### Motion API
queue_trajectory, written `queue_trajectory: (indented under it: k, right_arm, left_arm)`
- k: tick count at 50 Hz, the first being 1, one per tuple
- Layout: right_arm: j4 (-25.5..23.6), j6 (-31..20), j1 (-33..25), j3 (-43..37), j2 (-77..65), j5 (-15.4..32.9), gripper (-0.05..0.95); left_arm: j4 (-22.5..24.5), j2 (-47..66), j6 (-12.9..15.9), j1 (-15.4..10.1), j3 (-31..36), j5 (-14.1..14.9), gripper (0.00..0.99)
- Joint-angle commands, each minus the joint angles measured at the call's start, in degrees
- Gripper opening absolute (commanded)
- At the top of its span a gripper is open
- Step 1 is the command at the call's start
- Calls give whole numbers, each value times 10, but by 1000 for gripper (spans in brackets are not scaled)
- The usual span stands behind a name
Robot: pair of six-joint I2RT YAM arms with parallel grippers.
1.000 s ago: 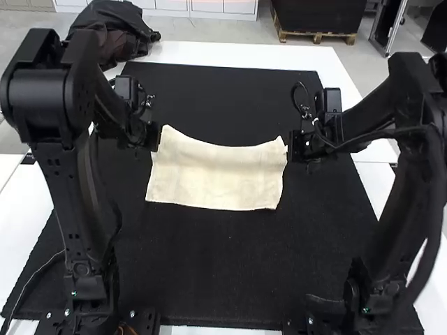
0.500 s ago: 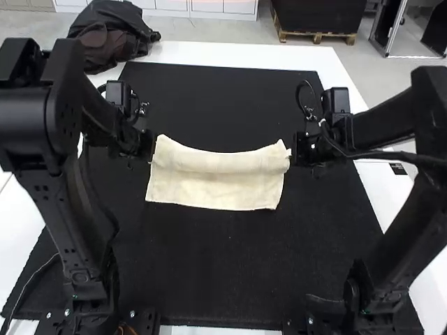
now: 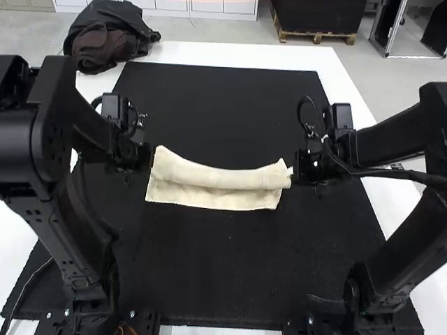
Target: Fold the towel.
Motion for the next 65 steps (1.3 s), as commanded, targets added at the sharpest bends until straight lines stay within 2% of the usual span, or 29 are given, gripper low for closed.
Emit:
queue_trajectory:
  k: [1, 18, 27, 29, 33, 35, 36, 41, 43, 49, 65]
  right_arm:
    - [16, 3, -9, -14, -12, -8, -26]
    - [81, 0, -7, -41, 30, -6, -25]
    - [121, 0, -7, -42, 72, 2, -18]
    - [126, 0, -7, -40, 81, 7, 25]
    - [133, 2, -7, -38, 97, 13, 118]
    - [133, 3, -7, -36, 104, 17, 220]
    - [133, 3, -7, -36, 104, 18, 272]
    - [133, 4, -10, -36, 106, 19, 541]
    - [132, 4, -11, -35, 106, 20, 646]
    - [129, 7, -15, -29, 106, 19, 905]
    - [112, 17, -10, 1, 103, 10, 910]
  left_arm:
    - [15, -12, 6, 8, -17, -2, 25]
    - [92, -12, 5, 9, -64, -7, 25]
    - [141, -7, 5, 6, -84, -31, 26]
    - [148, -7, 5, 6, -88, -34, 38]
    - [160, -6, 10, 6, -96, -37, 138]
    - [164, -6, 19, 6, -101, -44, 256]
    - [167, -6, 20, 6, -102, -48, 333]
    - [171, -6, 45, 8, -110, -75, 880]
    - [171, -6, 54, 9, -111, -89, 970]
    - [182, -8, 57, 10, -111, -112, 972]
    - [203, -41, 21, 47, -105, -105, 970]
